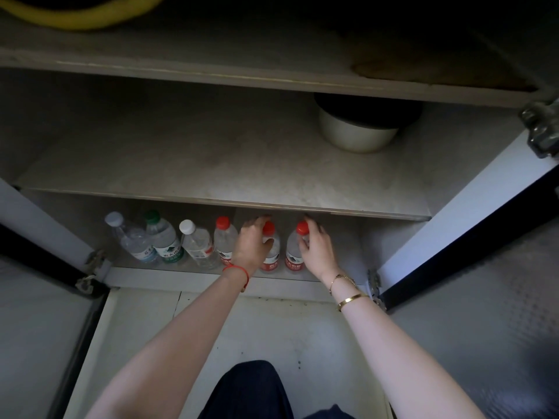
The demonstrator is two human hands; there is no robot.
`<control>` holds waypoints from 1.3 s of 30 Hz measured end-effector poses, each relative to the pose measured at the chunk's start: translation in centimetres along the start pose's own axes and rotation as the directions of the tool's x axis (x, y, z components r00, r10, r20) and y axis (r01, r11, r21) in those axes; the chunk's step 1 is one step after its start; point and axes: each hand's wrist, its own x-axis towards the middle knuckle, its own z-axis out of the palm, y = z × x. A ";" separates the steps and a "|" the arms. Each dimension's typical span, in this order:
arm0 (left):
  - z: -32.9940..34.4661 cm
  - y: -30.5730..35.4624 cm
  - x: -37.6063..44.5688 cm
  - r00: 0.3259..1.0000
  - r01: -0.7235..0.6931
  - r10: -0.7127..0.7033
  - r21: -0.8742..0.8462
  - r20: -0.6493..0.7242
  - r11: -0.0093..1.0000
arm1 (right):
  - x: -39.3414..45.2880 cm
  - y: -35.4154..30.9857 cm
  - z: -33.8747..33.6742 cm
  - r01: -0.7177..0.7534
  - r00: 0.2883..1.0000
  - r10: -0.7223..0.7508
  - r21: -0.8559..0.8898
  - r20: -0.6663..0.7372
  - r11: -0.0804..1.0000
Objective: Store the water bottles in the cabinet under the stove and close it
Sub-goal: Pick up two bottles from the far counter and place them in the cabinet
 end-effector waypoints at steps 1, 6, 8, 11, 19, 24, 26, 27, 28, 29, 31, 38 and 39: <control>-0.1 0.0 -0.4 1.000 -0.004 0.004 -0.018 -0.006 1.000 | -0.4 0.0 -0.2 0.011 1.000 -0.011 -0.006 -0.009 1.000; -1.3 -0.1 -2.6 0.996 -0.054 0.050 -0.053 -0.072 0.997 | -1.9 -0.3 -1.4 0.040 0.999 -0.040 -0.007 -0.020 0.999; -2.2 -0.2 -4.1 0.992 -0.081 0.076 -0.050 -0.100 0.995 | -2.6 -0.2 -2.1 0.084 0.995 -0.087 -0.058 -0.040 0.995; -3.8 -0.6 -6.8 0.985 -0.092 0.083 -0.047 -0.154 0.995 | -4.0 -0.4 -3.1 0.154 0.985 -0.163 -0.128 -0.062 0.980; -8.2 -3.0 -14.6 0.964 -0.103 0.098 -0.010 -0.248 0.995 | -9.0 -2.4 -4.1 0.221 0.965 -0.240 -0.171 -0.100 0.960; -10.9 -3.6 -18.3 0.950 -0.089 0.085 0.001 -0.301 0.996 | -11.3 -3.9 -4.2 0.234 0.963 -0.253 -0.179 -0.088 0.955; -11.9 -3.6 -19.3 0.943 -0.087 0.081 -0.002 -0.322 0.996 | -11.9 -4.7 -4.3 0.243 0.961 -0.261 -0.172 -0.089 0.955; -12.4 -3.7 -19.8 0.940 -0.084 0.079 0.001 -0.331 0.996 | -12.1 -5.2 -4.4 0.252 0.959 -0.269 -0.167 -0.090 0.953; -12.9 -3.7 -20.3 0.939 -0.076 0.073 0.006 -0.337 0.997 | -12.2 -5.7 -4.5 0.261 0.957 -0.278 -0.161 -0.090 0.952; -13.5 -3.7 -20.8 0.936 -0.068 0.068 0.011 -0.345 0.998 | -12.4 -6.3 -4.6 0.273 0.953 -0.289 -0.157 -0.089 0.949; -14.6 -3.8 -21.9 0.928 -0.057 0.058 0.014 -0.368 0.998 | -12.6 -7.8 -4.7 0.306 0.943 -0.321 -0.150 -0.090 0.940; -19.0 -4.3 -25.6 0.883 0.004 0.002 0.013 -0.470 1.000 | -13.2 -15.5 -4.4 0.477 0.869 -0.486 -0.106 -0.090 0.872; -19.8 -4.4 -26.1 0.874 0.023 -0.015 0.012 -0.486 1.000 | -13.5 -16.9 -4.1 0.514 0.849 -0.521 -0.093 -0.088 0.853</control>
